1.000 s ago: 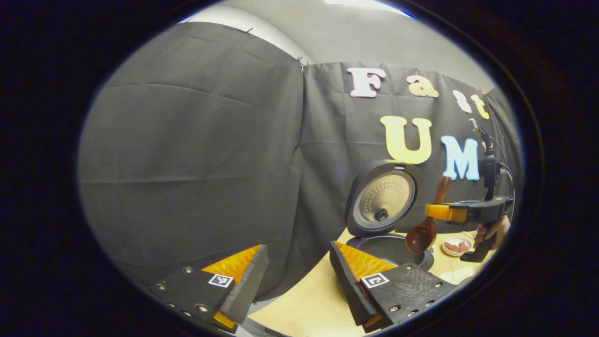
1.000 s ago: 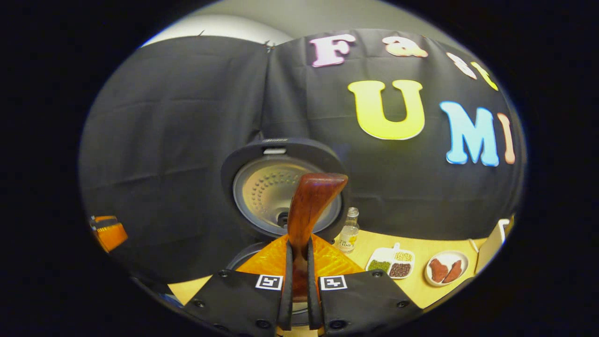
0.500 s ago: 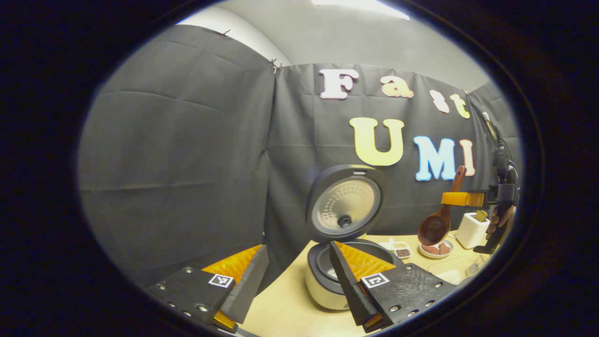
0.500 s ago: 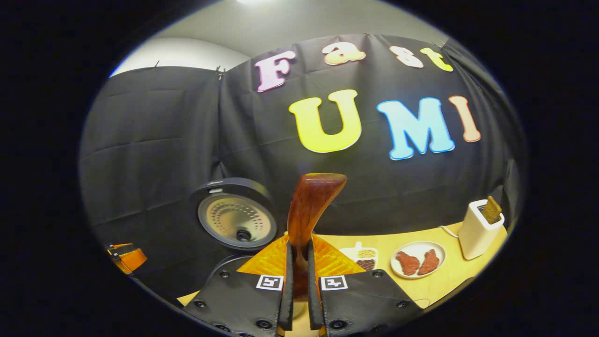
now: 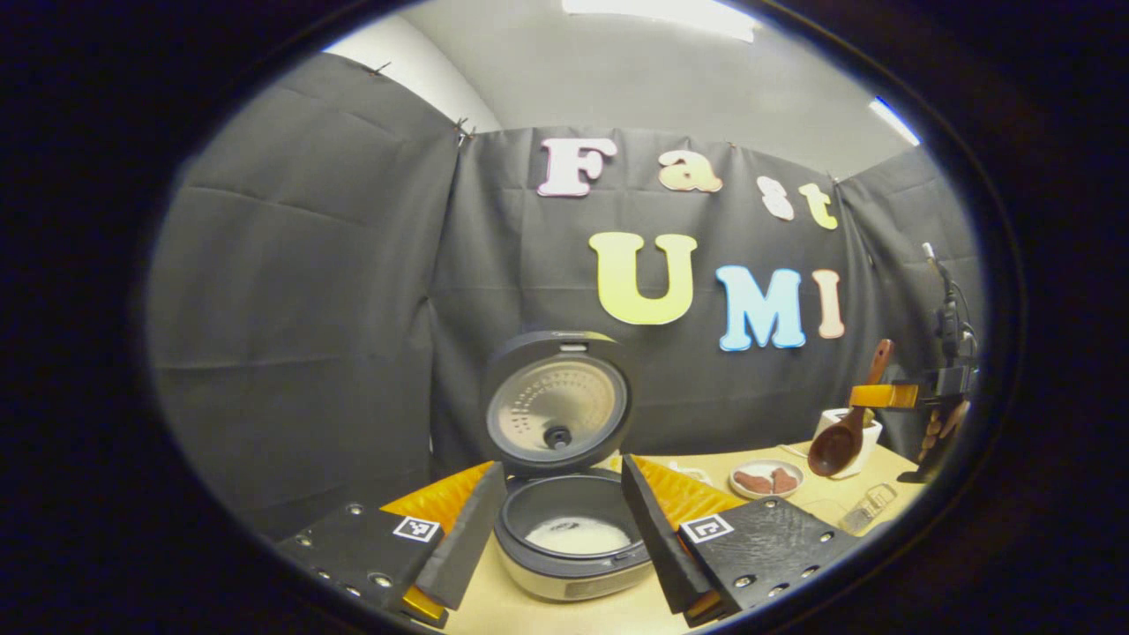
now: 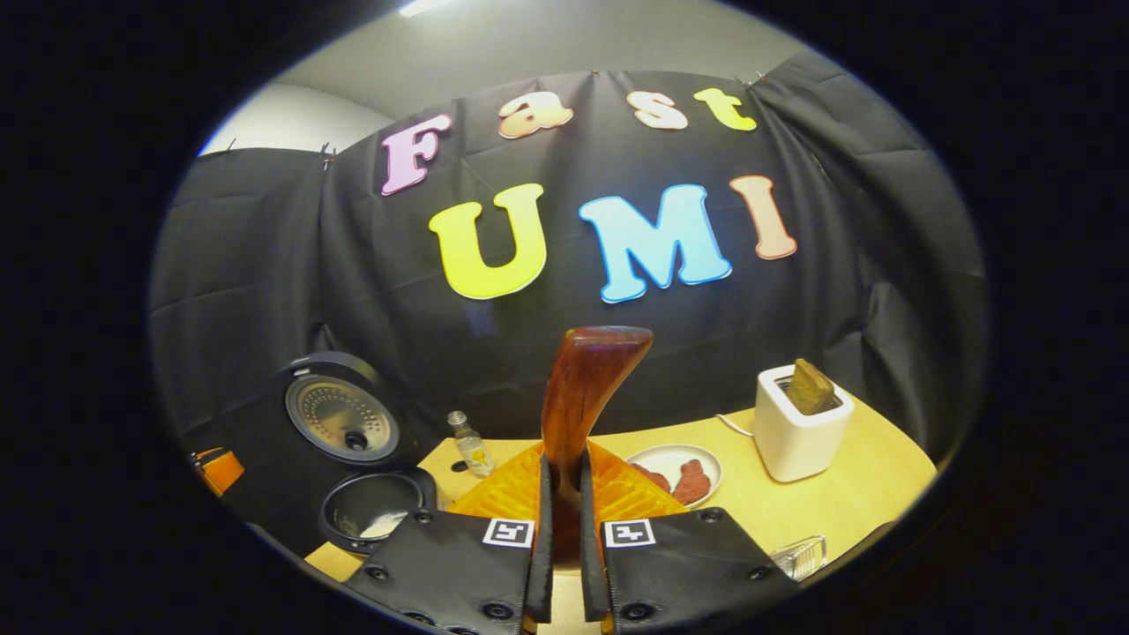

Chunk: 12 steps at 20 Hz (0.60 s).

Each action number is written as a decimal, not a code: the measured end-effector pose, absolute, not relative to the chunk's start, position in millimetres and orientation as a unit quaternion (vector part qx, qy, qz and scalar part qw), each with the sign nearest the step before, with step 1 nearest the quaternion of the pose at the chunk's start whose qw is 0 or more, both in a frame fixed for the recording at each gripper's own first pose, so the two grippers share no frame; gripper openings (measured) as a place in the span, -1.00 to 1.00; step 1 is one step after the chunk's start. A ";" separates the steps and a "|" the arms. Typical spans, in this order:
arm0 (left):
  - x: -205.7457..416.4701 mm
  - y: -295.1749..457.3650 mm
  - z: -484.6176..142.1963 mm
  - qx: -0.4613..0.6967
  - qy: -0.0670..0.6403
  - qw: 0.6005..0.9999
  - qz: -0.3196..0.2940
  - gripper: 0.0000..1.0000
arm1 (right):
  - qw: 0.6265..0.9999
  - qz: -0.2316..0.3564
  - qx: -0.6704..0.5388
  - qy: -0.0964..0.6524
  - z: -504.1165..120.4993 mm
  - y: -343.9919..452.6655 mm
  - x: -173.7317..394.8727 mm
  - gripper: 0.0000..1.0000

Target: Close the left gripper, press the button to open the rice cooker; take a wooden spoon from the chopstick holder with the right hand, scoop a spoonful of rice and pour it into the rice cooker, then put the wooden spoon back into the chopstick holder.

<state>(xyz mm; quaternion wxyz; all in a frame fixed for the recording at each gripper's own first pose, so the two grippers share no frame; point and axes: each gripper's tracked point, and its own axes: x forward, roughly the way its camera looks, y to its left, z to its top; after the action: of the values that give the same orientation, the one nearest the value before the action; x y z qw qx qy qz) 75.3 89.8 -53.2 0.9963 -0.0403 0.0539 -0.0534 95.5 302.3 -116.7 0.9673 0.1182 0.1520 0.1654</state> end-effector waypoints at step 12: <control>69.7 18.7 -28.5 -0.037 0.041 0.993 -0.107 0.60 | 0.976 0.070 0.115 0.172 -153.6 171.8 75.6 -0.70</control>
<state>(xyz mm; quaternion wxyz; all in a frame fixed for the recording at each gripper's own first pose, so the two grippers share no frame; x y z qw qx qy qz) 69.7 18.7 -28.5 0.9927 -0.0374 0.0414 -0.1074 75.6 171.8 -153.6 0.9758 0.1147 0.1723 0.0705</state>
